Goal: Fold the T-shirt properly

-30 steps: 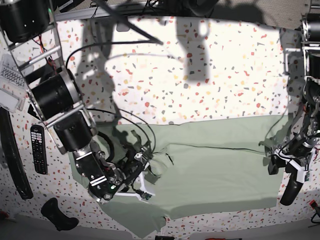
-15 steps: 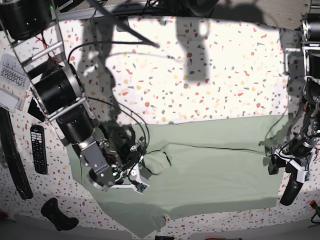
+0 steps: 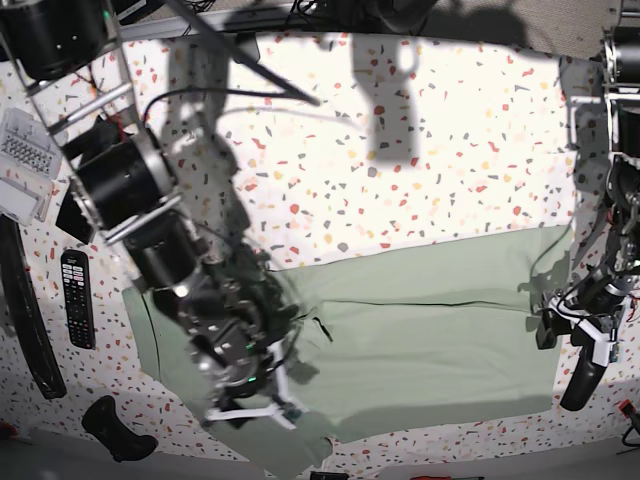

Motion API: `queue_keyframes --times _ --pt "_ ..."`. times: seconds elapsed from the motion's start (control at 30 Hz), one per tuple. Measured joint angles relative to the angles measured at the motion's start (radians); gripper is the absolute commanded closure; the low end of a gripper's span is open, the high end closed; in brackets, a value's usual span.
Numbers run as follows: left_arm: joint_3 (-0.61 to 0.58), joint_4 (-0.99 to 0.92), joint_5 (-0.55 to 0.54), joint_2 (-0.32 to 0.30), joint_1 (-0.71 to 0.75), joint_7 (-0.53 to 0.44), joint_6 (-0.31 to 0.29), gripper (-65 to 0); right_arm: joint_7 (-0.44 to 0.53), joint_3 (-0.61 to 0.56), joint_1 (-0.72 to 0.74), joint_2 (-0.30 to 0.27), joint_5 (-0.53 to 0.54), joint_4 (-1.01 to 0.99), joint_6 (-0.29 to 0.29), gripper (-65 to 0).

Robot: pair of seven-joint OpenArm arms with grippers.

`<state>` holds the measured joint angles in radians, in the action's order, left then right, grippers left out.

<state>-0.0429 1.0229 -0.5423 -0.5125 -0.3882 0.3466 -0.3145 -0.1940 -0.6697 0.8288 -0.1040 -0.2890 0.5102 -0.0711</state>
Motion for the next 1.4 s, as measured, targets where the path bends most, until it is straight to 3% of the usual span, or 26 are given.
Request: queue_keyframes --times 0.1,0.23,0.3,0.37,0.47,0.63,0.83,1.0,1.07,1.2,1.3,1.4 --pt "0.0 0.0 0.0 0.0 0.0 0.024 0.0 -36.3 -0.019 -0.002 0.0 0.034 -0.022 0.0 0.057 -32.9" --pt "0.0 0.0 -0.001 0.0 0.0 0.062 0.0 -36.3 -0.217 -0.001 0.012 0.057 0.057 0.002 0.133 -32.9" --pt "0.0 0.0 0.0 0.0 0.0 0.088 0.001 -36.3 -0.246 0.001 0.007 0.051 0.199 0.006 0.132 -32.9" --pt "0.0 0.0 -0.021 0.0 0.0 0.141 0.0 -36.3 -0.249 0.016 -0.002 0.052 0.272 0.007 0.128 -32.9" --pt "0.0 0.0 -0.096 0.0 0.001 0.218 -0.001 -36.3 -0.233 0.072 -0.023 0.054 0.255 0.023 0.129 -32.9" --pt "0.0 0.0 -0.108 0.012 0.003 0.199 -0.008 -36.3 -0.231 0.212 -0.093 0.053 0.242 0.095 0.127 -32.9" --pt "0.004 0.0 -0.09 0.121 0.01 0.201 -0.014 -36.3 -0.246 0.341 -0.164 0.017 0.241 0.27 0.033 -32.9" --pt "0.004 0.0 0.08 0.216 0.008 0.124 -0.018 -36.3 -0.26 0.378 -0.253 -0.079 0.242 0.348 -0.011 -32.9" --pt "0.003 0.0 0.088 0.236 0.009 0.123 0.023 -36.3 -0.268 0.378 -0.279 -0.114 0.282 0.347 -0.029 -32.9" --pt "0.003 0.0 0.089 0.228 0.008 0.125 0.13 -36.2 -0.244 0.378 -0.297 -0.161 0.39 0.348 -0.069 -32.9" --pt "0.005 0.023 0.077 0.199 0.01 0.216 0.129 -36.0 -0.233 0.377 -0.303 -0.175 0.398 0.349 -0.109 -32.9" --pt "0.005 0.12 0.071 0.188 0.035 0.229 0.1 -36.0 -0.18 0.377 -0.319 -0.188 0.397 0.346 -0.144 -32.9"
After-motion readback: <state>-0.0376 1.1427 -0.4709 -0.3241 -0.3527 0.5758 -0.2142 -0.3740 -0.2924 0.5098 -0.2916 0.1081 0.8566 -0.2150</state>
